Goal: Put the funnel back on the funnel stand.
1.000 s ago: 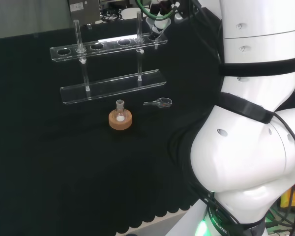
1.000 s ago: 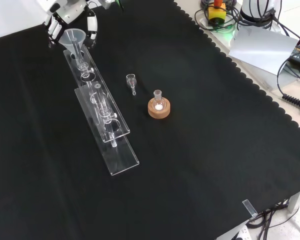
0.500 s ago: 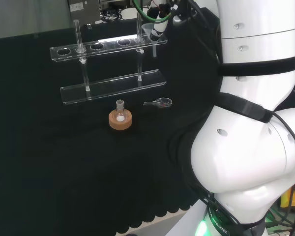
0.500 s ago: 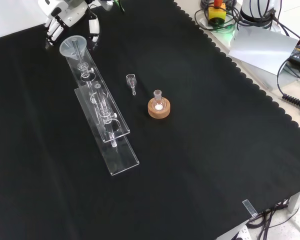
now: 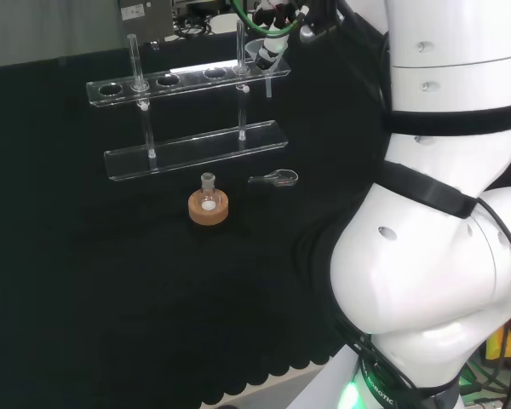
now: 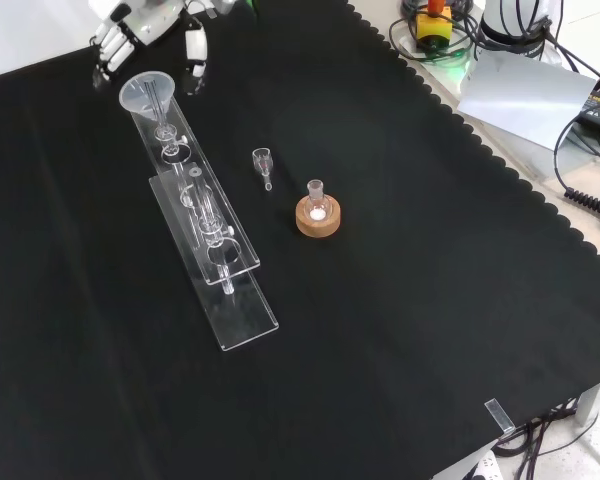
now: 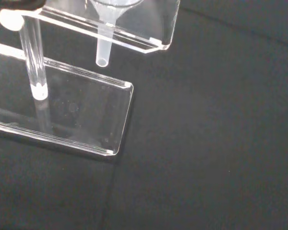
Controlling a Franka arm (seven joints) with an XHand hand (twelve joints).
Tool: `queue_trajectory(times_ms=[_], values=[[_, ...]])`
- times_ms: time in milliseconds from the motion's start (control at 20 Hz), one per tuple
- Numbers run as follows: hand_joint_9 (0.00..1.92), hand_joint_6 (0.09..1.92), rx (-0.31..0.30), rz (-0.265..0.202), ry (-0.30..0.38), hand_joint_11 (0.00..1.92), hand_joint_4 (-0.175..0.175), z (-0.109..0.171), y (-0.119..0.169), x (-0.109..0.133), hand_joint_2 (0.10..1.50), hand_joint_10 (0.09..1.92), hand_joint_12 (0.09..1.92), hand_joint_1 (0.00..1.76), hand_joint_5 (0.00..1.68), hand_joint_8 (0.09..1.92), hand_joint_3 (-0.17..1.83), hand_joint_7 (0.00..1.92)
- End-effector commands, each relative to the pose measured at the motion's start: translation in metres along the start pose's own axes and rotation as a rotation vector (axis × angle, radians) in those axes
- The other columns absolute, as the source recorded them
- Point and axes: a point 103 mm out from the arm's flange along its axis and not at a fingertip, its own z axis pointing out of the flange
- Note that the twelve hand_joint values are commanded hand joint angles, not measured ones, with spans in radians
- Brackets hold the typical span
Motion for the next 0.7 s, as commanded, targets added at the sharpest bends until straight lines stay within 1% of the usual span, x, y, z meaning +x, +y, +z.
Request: queue_trajectory(times_ms=[50, 250, 350, 450, 600, 700], values=[[0.3, 0.09, -0.089, 0.049, 0.035, 0.21, -0.056, -0.025, -0.067, -0.012, 0.68, 0.7, 1.36, 0.58, 0.02, 0.46, 0.34, 0.0], [0.3, 0.09, -0.123, 0.071, 0.054, 0.21, -0.057, -0.029, -0.112, -0.011, 0.69, 0.7, 1.37, 0.58, 0.02, 0.49, 0.34, 0.0], [0.3, 0.09, -0.141, 0.074, 0.072, 0.21, -0.058, -0.03, -0.135, -0.009, 0.69, 0.7, 1.37, 0.58, 0.03, 0.5, 0.33, 0.0], [0.3, 0.09, -0.16, 0.072, 0.069, 0.21, -0.059, -0.029, -0.158, -0.004, 0.69, 0.71, 1.37, 0.58, 0.04, 0.53, 0.33, 0.0], [0.32, 0.09, -0.166, 0.077, 0.099, 0.22, -0.059, -0.025, -0.187, 0.003, 0.7, 0.71, 1.37, 0.58, 0.05, 0.57, 0.32, 0.0], [0.32, 0.09, -0.176, 0.086, 0.095, 0.22, -0.059, -0.023, -0.206, 0.01, 0.71, 0.7, 1.37, 0.58, 0.07, 0.59, 0.32, 0.0]])
